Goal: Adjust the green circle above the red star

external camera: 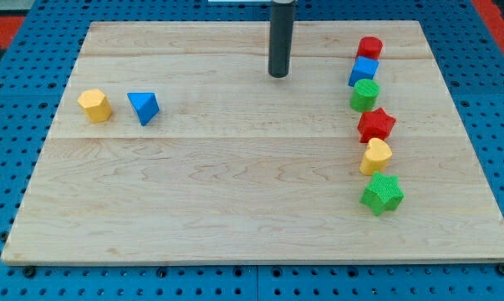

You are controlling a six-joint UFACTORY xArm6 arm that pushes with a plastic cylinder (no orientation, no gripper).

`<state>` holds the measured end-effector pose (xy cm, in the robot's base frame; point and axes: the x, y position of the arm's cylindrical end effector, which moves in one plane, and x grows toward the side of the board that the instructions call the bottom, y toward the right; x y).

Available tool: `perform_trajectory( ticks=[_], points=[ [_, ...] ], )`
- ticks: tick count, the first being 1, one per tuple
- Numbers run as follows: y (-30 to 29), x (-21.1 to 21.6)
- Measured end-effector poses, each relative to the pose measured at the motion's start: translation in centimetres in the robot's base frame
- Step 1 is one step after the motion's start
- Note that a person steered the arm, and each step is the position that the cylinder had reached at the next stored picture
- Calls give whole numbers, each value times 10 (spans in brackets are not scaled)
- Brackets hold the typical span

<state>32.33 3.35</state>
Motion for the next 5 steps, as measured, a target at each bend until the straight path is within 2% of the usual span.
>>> perform_trajectory(
  ticks=[2,4,5],
  points=[
    [28,33],
    [99,35],
    [106,42]
  ],
)
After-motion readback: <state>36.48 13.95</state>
